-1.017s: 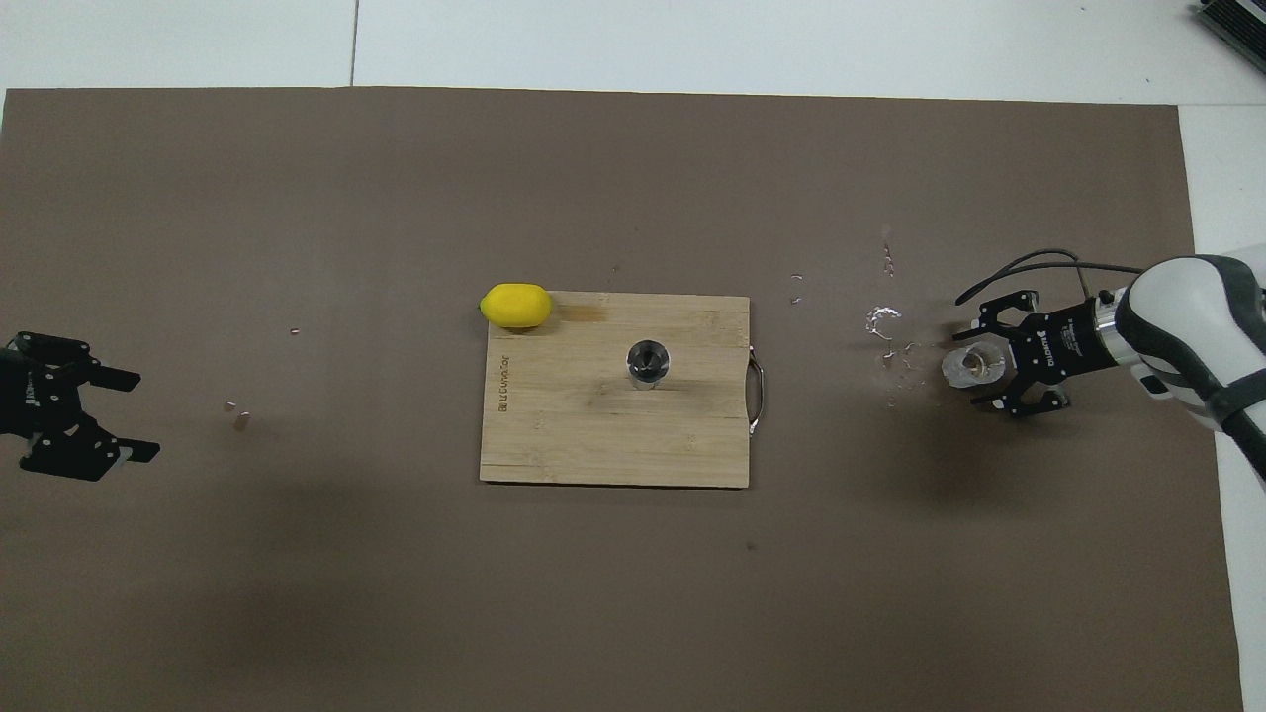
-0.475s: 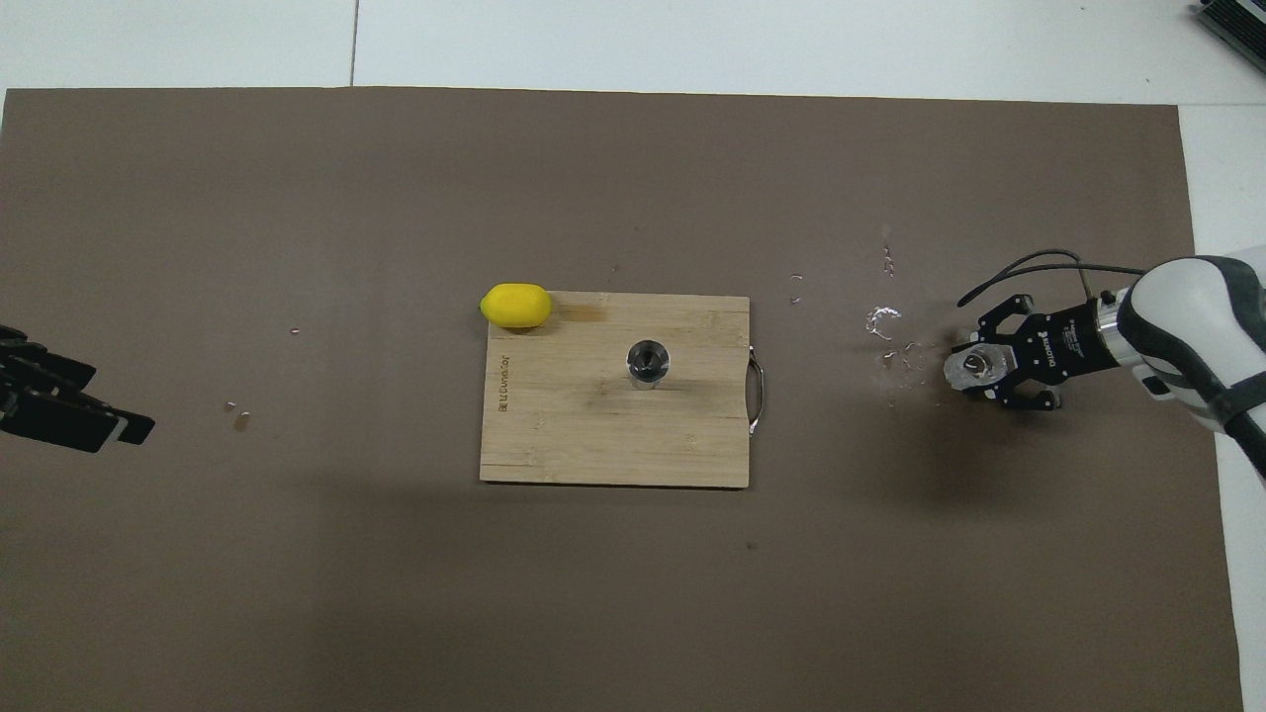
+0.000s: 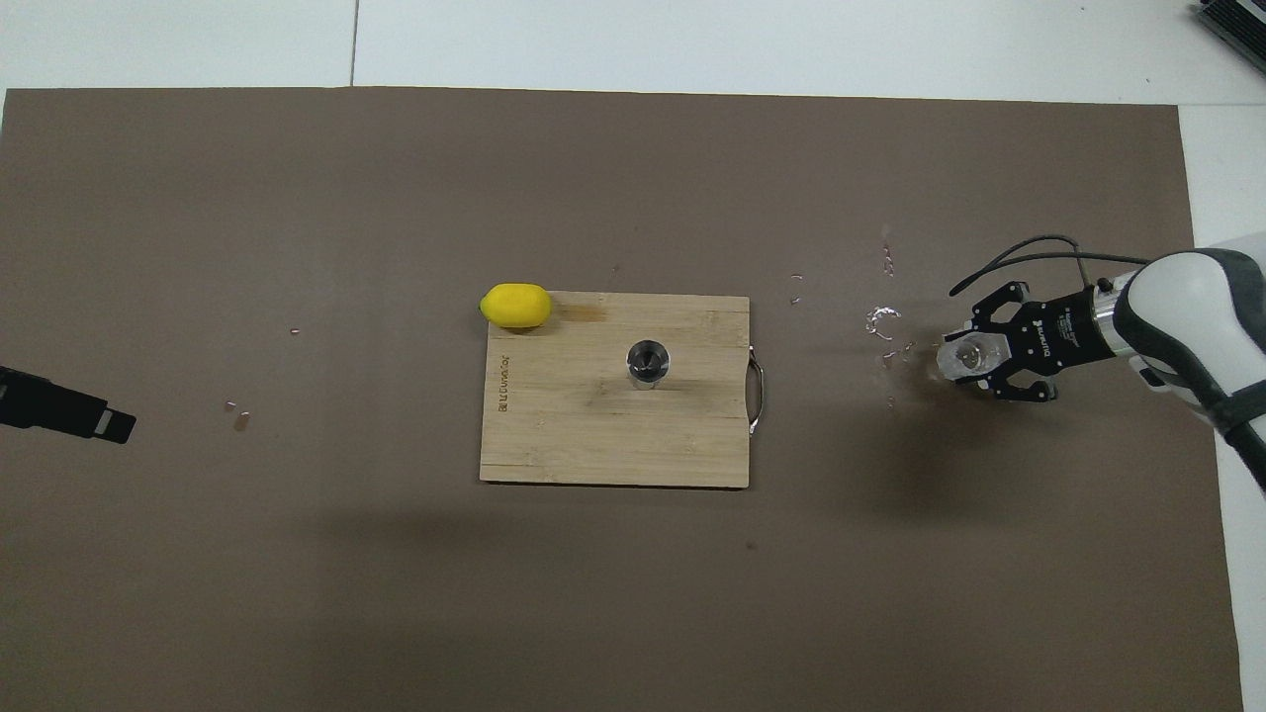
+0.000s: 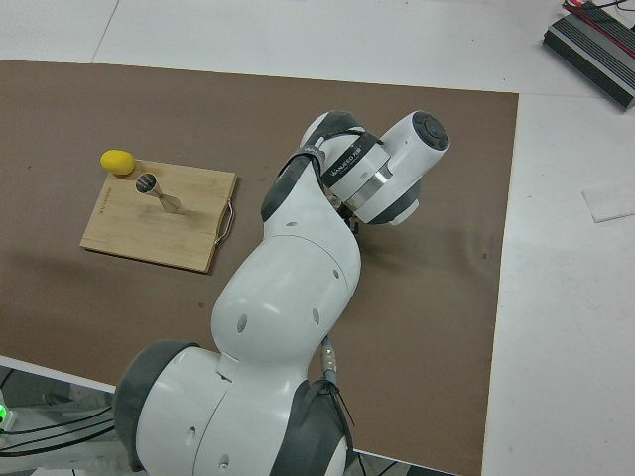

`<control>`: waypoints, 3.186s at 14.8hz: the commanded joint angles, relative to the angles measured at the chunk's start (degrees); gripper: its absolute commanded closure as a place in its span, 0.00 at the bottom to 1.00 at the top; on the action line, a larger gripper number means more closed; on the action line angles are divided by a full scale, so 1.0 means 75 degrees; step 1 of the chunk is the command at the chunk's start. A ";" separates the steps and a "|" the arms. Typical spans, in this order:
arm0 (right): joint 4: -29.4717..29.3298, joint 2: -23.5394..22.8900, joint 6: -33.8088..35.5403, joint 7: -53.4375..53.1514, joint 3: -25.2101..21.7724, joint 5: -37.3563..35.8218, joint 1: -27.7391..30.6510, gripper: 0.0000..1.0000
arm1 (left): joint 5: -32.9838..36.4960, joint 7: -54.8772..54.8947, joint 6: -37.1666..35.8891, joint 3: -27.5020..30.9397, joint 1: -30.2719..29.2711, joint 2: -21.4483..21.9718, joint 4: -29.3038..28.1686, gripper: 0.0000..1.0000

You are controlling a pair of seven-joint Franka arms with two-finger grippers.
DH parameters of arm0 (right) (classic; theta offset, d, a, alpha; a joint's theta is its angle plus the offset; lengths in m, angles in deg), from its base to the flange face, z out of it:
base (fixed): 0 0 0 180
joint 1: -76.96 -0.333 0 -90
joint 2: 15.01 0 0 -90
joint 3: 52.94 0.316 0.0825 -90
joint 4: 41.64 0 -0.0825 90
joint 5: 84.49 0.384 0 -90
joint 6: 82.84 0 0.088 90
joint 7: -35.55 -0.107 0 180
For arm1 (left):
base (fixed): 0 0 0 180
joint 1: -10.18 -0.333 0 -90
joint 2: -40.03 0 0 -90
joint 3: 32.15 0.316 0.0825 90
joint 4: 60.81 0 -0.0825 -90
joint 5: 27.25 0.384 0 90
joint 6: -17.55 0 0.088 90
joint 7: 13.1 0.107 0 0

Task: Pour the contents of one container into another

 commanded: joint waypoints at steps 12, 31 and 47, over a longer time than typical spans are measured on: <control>0.0271 0.0774 -0.1261 -0.3366 0.0018 0.0522 -0.2428 0.70 | 0.1179 -0.1187 -0.0019 -0.0254 0.0569 -0.0444 0.0963 0.00; -0.1194 0.0434 -0.1708 -0.6369 -0.0029 -0.2313 -0.4784 0.71 | 0.1577 -0.2148 0.0226 0.0004 0.1003 -0.0692 0.1399 0.00; -0.1136 0.0527 -0.1790 -0.6850 -0.0005 -0.4668 -0.5441 0.71 | 0.1589 -0.2160 0.0670 0.0027 0.0700 -0.0622 0.1201 0.00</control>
